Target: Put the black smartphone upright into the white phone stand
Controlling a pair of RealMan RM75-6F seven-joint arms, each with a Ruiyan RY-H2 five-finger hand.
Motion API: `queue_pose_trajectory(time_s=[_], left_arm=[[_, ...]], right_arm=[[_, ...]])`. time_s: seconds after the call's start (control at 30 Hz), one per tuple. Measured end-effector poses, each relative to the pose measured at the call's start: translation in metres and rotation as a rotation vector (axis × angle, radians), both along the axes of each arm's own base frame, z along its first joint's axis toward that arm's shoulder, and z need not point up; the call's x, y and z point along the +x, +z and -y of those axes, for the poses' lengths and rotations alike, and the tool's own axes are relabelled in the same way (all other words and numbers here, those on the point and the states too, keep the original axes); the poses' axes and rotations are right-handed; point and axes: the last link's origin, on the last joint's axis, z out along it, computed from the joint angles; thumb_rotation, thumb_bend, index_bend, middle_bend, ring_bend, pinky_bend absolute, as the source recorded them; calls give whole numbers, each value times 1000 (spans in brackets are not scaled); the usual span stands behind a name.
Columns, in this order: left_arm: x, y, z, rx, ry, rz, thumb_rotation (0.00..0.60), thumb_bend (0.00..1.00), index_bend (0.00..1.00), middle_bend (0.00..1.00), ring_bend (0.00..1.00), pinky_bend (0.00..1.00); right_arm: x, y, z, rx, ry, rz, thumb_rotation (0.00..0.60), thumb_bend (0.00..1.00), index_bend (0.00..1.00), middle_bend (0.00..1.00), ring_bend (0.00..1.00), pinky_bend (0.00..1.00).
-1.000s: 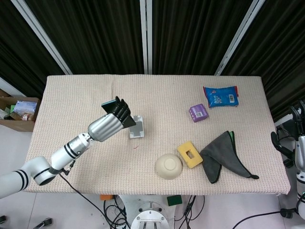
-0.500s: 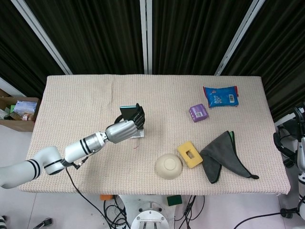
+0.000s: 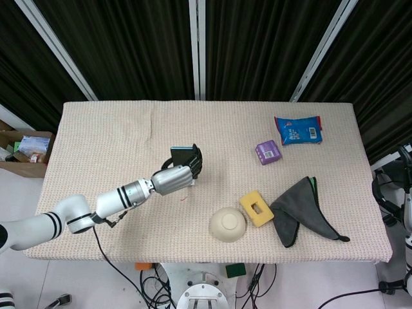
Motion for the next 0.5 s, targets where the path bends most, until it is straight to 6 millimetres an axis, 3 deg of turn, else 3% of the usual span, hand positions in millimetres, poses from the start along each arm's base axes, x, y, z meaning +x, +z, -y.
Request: queue_pose_trajectory(time_s=[0.5], left_arm=[[-2, -25, -2, -5, 75, 20, 600, 411, 606, 629, 377, 364]], right_arm=[[-9, -9, -3, 37, -21, -7, 586, 440, 0, 0, 0, 0]])
